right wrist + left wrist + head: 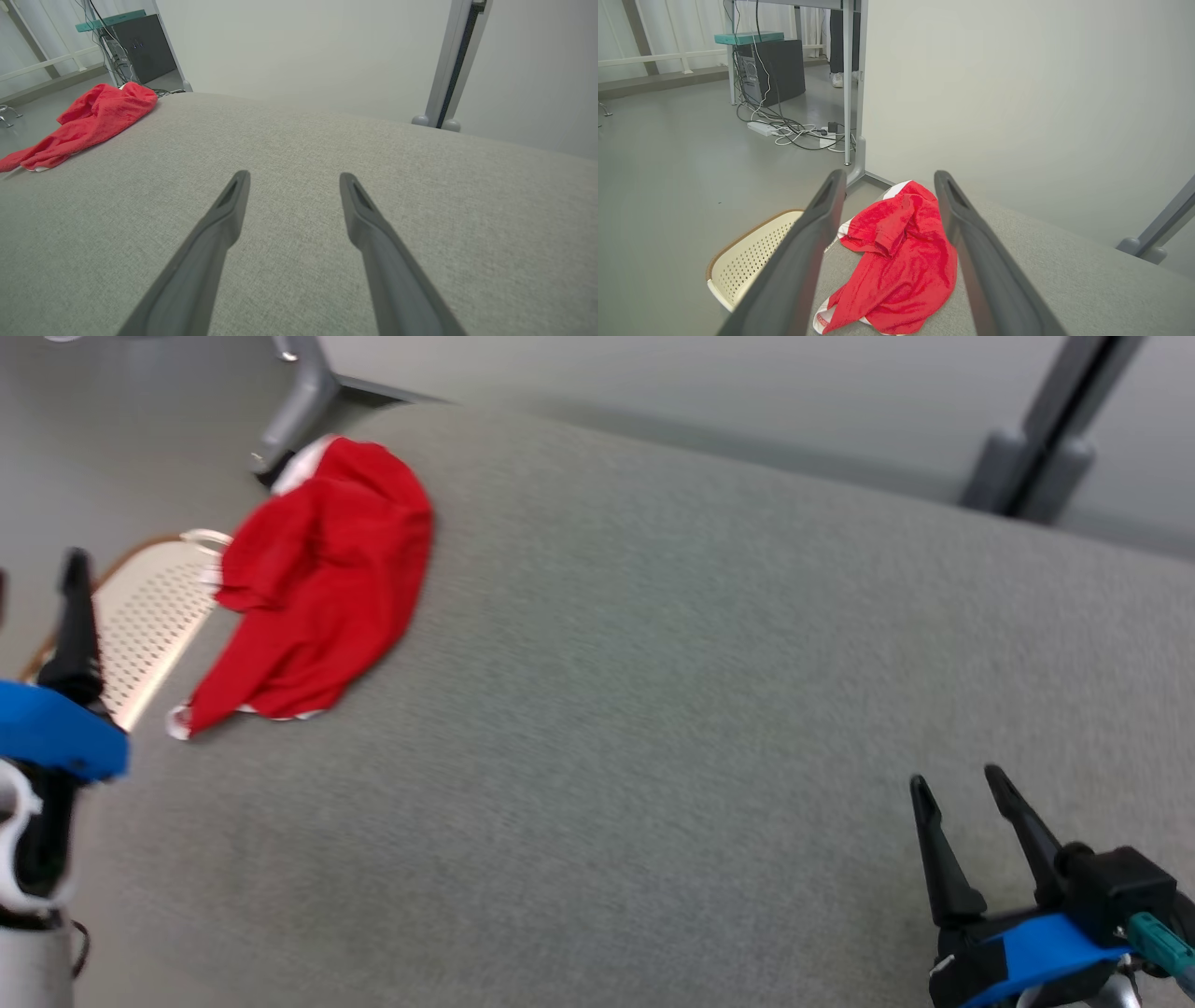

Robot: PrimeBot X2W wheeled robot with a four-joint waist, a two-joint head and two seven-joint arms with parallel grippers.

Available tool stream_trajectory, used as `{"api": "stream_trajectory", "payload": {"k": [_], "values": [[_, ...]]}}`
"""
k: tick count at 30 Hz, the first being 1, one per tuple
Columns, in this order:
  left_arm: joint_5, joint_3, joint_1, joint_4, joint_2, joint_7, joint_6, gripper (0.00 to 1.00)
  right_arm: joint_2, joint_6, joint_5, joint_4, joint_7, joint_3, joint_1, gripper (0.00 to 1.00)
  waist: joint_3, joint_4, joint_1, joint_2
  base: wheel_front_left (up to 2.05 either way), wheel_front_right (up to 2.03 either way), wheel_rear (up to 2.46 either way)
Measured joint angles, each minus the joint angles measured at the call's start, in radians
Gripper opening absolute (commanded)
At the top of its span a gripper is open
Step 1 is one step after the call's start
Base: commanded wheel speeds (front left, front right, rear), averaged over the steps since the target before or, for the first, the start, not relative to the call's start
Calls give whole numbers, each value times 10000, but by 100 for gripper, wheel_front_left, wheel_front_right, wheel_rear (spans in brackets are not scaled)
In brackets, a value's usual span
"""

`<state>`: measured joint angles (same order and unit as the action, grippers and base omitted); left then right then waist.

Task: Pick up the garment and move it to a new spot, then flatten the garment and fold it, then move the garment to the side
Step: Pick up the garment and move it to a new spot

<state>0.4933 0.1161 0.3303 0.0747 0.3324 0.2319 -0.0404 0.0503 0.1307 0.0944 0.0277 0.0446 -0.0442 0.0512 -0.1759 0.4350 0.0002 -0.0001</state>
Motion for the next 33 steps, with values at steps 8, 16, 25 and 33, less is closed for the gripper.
{"api": "stream_trajectory", "payload": {"k": [8,16,25,33], "values": [[1114,853,1525,2217,581,1060,140,100,497,0,-257,1212,-514,504,-706,100,-1836,-1464,1,4,0,0,0],[1793,1601,2780,3816,1398,1484,221,100,767,-2,-280,2104,-614,872,-1302,100,-3659,-2606,1,4,0,0,0],[2098,1601,4126,5749,1730,1850,245,100,784,0,-278,2426,-617,1058,-1502,100,-4542,-3339,-1,4,0,0,0],[2577,1574,4753,7315,1942,3235,297,0,732,0,-307,2571,-598,993,-1513,100,-4529,-3728,-6,-2,0,0,0]]}}
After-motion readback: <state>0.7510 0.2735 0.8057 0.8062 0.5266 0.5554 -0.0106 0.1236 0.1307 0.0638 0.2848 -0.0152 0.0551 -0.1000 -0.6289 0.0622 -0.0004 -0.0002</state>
